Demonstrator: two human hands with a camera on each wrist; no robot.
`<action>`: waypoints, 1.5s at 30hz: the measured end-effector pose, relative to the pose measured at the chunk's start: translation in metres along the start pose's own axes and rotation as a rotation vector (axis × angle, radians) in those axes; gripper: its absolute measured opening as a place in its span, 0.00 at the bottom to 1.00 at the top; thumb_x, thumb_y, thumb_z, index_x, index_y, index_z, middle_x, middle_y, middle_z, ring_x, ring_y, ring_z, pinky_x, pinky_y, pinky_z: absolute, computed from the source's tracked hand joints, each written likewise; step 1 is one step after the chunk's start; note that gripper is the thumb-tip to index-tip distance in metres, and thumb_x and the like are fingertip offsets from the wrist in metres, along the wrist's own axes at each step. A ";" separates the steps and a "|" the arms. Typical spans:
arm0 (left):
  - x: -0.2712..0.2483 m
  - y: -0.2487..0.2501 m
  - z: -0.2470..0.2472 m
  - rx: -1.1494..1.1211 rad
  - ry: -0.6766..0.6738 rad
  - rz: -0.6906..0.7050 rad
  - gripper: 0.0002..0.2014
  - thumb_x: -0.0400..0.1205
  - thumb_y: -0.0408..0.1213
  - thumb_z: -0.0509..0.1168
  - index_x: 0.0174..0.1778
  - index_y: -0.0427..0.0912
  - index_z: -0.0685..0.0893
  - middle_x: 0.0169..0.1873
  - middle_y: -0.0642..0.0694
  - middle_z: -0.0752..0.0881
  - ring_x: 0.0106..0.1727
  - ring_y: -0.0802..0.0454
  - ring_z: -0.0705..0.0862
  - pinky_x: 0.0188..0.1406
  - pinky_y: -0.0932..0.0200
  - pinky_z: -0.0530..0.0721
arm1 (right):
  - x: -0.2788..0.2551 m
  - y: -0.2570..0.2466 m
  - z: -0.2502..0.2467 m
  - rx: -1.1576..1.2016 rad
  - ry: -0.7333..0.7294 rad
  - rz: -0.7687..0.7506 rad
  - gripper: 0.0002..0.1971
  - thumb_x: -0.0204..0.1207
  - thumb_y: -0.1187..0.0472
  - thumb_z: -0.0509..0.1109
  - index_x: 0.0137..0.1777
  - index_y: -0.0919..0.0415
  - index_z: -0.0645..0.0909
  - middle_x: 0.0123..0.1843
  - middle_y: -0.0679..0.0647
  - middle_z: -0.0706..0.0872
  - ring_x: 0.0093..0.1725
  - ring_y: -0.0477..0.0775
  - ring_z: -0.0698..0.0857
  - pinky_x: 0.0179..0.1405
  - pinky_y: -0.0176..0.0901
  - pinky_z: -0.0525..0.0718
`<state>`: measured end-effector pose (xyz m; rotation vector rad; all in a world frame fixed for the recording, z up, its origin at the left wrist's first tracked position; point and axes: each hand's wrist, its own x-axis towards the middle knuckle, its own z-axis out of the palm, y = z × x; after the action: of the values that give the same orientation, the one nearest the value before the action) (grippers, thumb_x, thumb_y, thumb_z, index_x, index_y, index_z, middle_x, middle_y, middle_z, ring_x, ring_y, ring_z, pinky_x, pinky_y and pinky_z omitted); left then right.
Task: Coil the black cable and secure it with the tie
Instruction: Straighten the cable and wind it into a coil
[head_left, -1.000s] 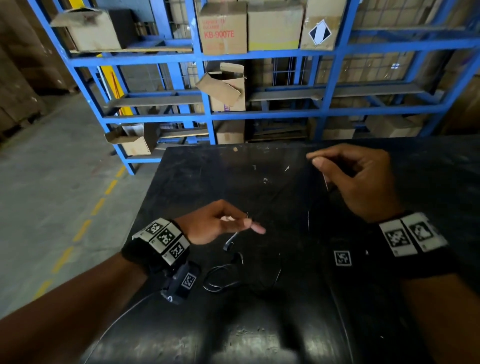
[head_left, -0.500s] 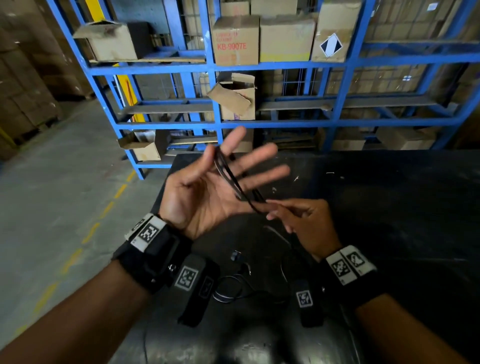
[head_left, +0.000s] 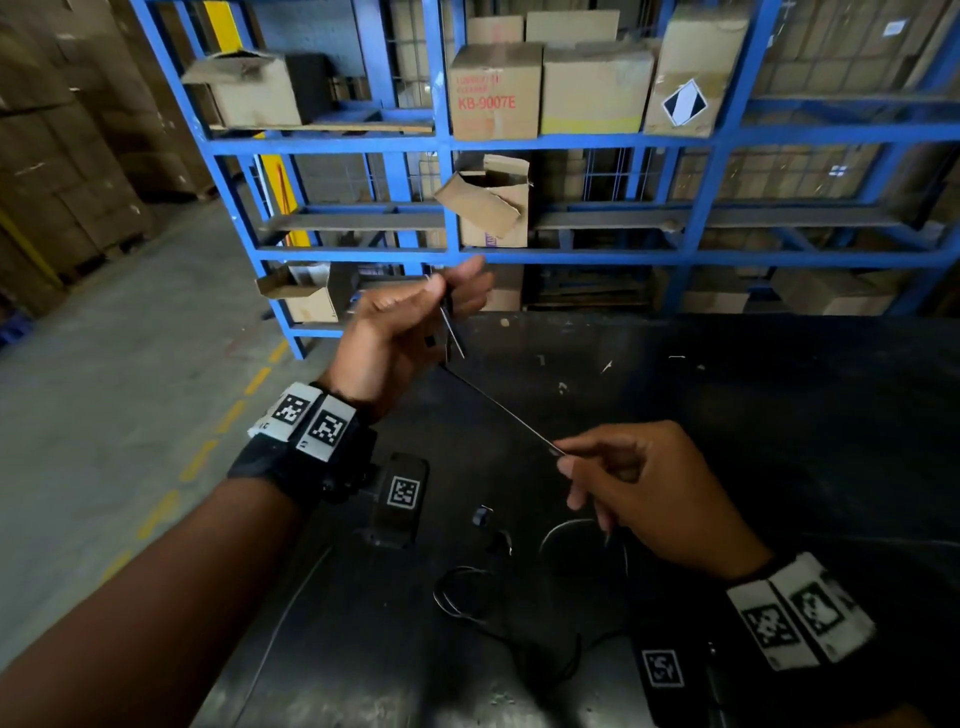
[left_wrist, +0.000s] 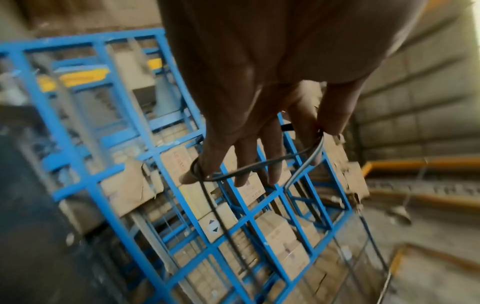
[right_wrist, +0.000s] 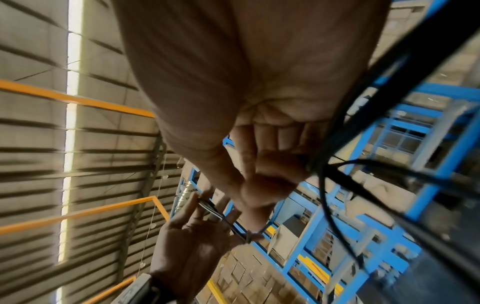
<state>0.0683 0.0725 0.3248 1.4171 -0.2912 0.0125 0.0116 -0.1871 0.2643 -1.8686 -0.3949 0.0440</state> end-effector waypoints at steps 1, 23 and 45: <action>-0.001 -0.002 0.001 0.066 -0.004 0.020 0.19 0.89 0.40 0.59 0.70 0.40 0.88 0.73 0.40 0.87 0.77 0.45 0.83 0.79 0.33 0.70 | 0.000 -0.003 -0.004 -0.059 -0.010 -0.014 0.04 0.78 0.64 0.77 0.50 0.56 0.92 0.32 0.57 0.93 0.23 0.46 0.86 0.27 0.37 0.83; -0.060 -0.006 0.033 0.163 -0.815 -0.378 0.19 0.91 0.31 0.54 0.71 0.22 0.81 0.71 0.23 0.83 0.75 0.30 0.83 0.79 0.40 0.78 | 0.059 -0.026 -0.018 0.001 -0.110 -0.425 0.09 0.73 0.69 0.80 0.52 0.70 0.92 0.41 0.45 0.93 0.42 0.44 0.92 0.46 0.35 0.88; -0.032 0.008 0.012 -0.328 -0.264 -0.262 0.24 0.89 0.50 0.53 0.82 0.57 0.75 0.77 0.34 0.82 0.75 0.29 0.82 0.67 0.21 0.81 | 0.008 0.024 0.044 0.454 -0.136 0.108 0.11 0.86 0.63 0.66 0.56 0.65 0.90 0.32 0.64 0.87 0.24 0.53 0.77 0.25 0.37 0.76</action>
<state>0.0335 0.0673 0.3277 1.1191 -0.3069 -0.4229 0.0153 -0.1513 0.2288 -1.4397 -0.3432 0.3101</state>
